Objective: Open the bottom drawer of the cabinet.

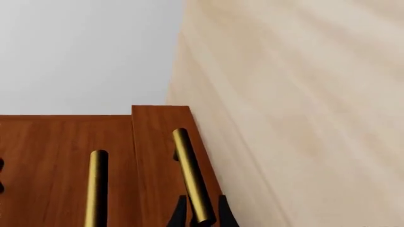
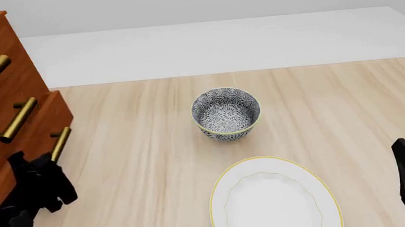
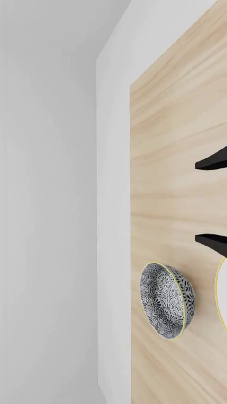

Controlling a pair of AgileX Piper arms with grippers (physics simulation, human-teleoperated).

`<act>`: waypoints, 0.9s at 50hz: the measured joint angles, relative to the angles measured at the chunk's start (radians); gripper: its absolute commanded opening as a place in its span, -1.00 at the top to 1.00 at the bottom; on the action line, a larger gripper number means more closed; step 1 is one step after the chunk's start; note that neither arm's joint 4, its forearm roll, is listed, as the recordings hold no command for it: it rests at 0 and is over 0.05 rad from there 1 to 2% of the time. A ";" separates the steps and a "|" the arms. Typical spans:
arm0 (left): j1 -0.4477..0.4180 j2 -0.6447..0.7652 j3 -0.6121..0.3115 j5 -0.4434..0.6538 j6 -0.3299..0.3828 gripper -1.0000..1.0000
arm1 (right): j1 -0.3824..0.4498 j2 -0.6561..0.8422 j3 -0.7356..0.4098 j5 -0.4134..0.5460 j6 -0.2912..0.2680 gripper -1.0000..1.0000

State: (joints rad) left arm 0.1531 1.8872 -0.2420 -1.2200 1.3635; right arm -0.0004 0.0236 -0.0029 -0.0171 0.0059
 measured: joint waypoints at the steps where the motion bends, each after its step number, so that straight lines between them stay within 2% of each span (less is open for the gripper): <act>1: -0.002 0.000 0.001 0.000 0.001 1.00 | 0.000 0.000 0.000 0.000 0.000 -1.00; 45: -0.088 -0.010 0.012 0.000 0.034 1.00 | 0.000 0.000 0.000 0.000 0.000 -1.00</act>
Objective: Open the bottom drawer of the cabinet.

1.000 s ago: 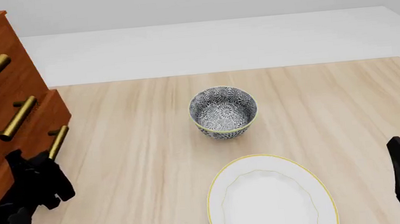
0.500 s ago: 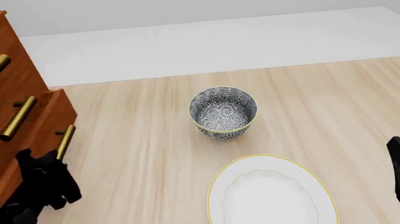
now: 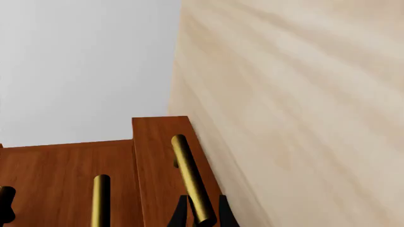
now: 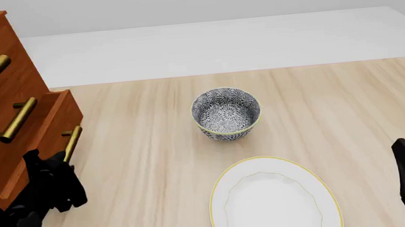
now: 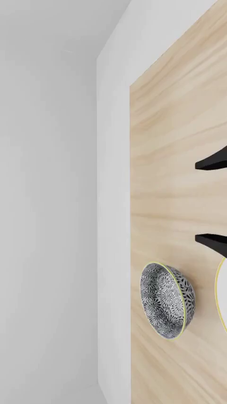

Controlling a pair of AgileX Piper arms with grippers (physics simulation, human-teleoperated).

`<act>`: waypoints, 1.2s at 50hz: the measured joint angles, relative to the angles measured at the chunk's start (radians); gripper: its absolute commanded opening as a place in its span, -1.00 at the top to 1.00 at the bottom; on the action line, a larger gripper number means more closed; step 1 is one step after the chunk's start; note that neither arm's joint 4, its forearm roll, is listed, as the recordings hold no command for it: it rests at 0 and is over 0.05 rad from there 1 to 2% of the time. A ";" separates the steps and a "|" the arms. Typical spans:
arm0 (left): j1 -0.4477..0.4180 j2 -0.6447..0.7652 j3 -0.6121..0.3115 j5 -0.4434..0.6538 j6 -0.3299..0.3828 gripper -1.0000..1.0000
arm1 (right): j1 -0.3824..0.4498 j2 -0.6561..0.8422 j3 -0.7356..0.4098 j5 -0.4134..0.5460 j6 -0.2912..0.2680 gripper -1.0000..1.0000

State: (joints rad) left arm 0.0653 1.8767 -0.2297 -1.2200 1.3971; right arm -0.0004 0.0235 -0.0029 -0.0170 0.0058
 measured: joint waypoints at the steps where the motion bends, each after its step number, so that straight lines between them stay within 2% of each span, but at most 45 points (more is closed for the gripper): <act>1: -0.002 0.000 0.000 0.000 0.000 1.00 | 0.000 0.000 0.000 0.000 0.000 -1.00; 60: -0.146 0.011 -0.005 0.000 0.020 1.00 | 0.000 0.000 0.000 0.000 0.000 -1.00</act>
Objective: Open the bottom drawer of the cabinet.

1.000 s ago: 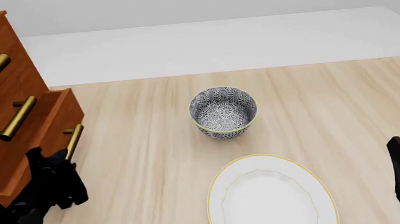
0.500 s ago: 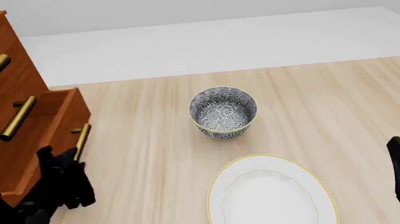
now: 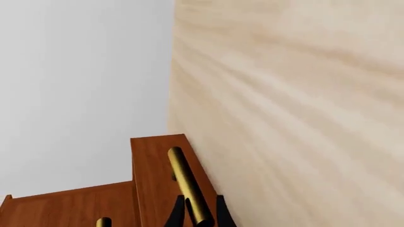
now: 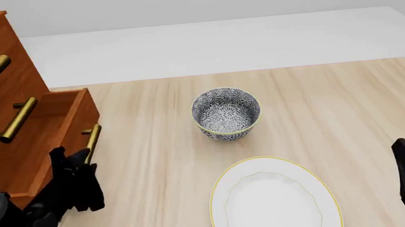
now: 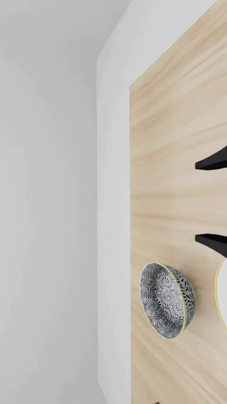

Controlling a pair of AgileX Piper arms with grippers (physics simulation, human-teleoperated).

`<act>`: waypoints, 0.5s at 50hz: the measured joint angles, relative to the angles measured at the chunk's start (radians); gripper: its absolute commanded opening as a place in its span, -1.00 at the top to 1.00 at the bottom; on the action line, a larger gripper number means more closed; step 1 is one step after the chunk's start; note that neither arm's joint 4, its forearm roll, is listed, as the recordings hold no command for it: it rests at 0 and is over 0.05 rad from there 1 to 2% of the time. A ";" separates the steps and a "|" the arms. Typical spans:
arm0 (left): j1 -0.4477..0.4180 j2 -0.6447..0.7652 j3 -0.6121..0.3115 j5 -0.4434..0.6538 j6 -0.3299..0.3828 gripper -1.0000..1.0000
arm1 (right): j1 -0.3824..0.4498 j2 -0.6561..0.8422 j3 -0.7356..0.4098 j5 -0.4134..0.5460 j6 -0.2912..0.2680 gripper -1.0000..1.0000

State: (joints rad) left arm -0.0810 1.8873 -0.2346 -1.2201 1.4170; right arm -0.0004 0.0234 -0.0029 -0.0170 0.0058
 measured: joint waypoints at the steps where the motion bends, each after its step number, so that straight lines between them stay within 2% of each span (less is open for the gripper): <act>1: -0.002 0.000 0.000 0.000 0.000 1.00 | 0.000 0.000 0.000 0.000 0.000 -1.00; 25: -0.011 0.000 -0.002 0.000 0.004 1.00 | 0.000 0.000 0.000 0.000 0.000 -1.00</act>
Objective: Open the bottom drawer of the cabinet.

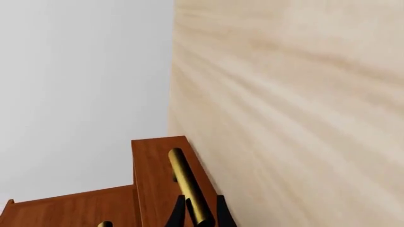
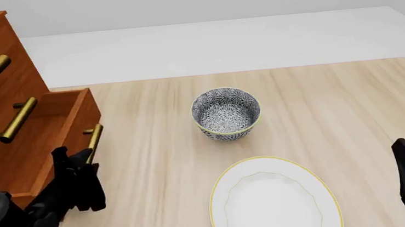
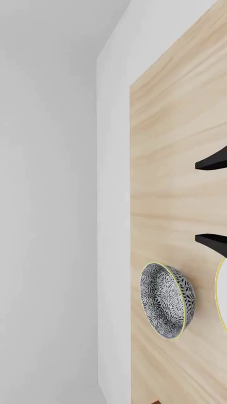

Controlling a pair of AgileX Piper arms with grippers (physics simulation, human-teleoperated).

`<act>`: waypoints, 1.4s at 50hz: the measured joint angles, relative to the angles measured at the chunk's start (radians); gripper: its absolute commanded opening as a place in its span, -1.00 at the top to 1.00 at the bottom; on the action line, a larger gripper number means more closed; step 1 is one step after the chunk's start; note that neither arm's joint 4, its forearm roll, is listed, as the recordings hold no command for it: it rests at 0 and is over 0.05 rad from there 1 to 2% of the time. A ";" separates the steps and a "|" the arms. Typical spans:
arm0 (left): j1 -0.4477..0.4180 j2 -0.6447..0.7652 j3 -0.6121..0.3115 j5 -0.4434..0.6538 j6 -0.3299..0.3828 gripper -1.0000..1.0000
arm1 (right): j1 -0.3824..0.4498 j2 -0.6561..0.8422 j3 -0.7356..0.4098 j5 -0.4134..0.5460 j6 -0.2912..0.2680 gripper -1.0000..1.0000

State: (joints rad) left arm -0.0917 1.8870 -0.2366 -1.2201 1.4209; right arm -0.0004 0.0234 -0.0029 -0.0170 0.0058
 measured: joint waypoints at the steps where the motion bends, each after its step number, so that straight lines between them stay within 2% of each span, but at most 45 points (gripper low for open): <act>1: 0.000 0.000 0.000 0.000 0.000 1.00 | 0.000 0.000 0.000 0.000 0.000 -1.00; 11: -0.004 -0.007 -0.002 0.013 -0.016 1.00 | 0.000 0.000 0.000 0.000 0.000 -1.00; 12: -0.004 -0.007 -0.001 0.013 -0.017 -1.00 | 0.000 0.000 0.000 0.000 0.000 -1.00; 36: -0.014 0.005 -0.037 0.041 -0.024 -1.00 | 0.000 0.000 0.000 0.000 0.000 -1.00; 70: -0.032 -0.110 0.059 0.042 -0.059 -1.00 | 0.000 0.000 0.000 0.000 0.000 -1.00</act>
State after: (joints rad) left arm -0.1235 1.7773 -0.1774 -1.1782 1.3624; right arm -0.0004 0.0235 -0.0029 -0.0170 0.0058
